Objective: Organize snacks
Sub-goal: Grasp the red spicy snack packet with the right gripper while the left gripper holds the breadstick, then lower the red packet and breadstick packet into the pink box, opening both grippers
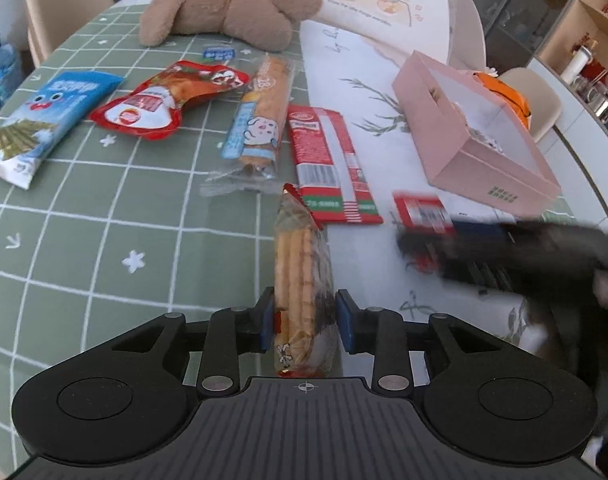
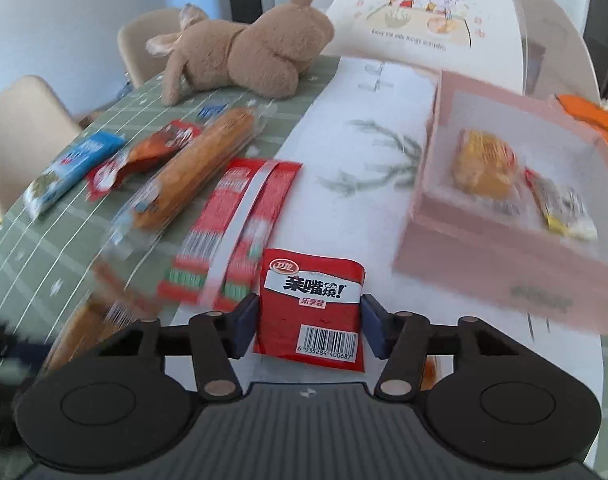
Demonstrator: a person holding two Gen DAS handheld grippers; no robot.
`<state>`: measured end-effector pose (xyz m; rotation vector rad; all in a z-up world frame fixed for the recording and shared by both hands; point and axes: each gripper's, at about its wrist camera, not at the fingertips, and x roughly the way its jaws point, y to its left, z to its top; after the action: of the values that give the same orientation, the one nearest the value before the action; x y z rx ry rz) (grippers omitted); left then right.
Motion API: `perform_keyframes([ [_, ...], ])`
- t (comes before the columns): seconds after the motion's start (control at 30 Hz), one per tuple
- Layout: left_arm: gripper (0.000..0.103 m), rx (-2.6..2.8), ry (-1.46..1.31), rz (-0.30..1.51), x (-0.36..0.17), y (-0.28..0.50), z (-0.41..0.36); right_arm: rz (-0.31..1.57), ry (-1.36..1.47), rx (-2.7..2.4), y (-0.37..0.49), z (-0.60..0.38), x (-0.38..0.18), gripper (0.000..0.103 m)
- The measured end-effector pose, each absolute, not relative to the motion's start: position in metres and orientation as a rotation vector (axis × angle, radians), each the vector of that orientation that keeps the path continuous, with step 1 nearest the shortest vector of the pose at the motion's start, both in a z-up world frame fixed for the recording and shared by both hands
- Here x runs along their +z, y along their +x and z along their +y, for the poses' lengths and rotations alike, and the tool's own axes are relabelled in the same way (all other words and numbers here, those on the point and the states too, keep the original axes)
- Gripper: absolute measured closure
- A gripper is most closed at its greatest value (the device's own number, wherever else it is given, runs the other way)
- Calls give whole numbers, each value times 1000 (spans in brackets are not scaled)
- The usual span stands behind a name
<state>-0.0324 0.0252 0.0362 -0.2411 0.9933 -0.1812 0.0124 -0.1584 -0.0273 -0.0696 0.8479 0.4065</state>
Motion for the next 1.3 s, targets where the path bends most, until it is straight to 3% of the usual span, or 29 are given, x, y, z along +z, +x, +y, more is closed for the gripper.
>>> perform_keyframes([
  [0.07, 77, -210, -249, 1004, 34, -28, 22, 842, -80, 424, -8, -167, -24, 50],
  [0.5, 78, -417, -195, 978, 54, -36, -34, 741, 2, 154, -78, -278, 9, 50],
  [0.63, 78, -534, -232, 890, 98, -20, -51, 725, 35, 111, -85, -297, 13, 50],
  [0.8, 77, -683, -228, 691, 192, 52, -90, 527, -4, 117, -59, -303, 77, 50],
  [0.87, 73, -700, -241, 736, 207, 95, -105, 452, -36, 88, -34, -302, 103, 41],
  [0.9, 74, -678, -235, 752, 207, 109, -108, 441, -41, 81, -19, -303, 111, 29],
  [1.03, 73, -608, -218, 733, 190, 114, -94, 536, 6, 27, 12, -314, 105, 29],
  [1.3, 73, -239, -162, 831, 100, 99, 4, 730, 51, 78, -20, -306, 15, 29],
])
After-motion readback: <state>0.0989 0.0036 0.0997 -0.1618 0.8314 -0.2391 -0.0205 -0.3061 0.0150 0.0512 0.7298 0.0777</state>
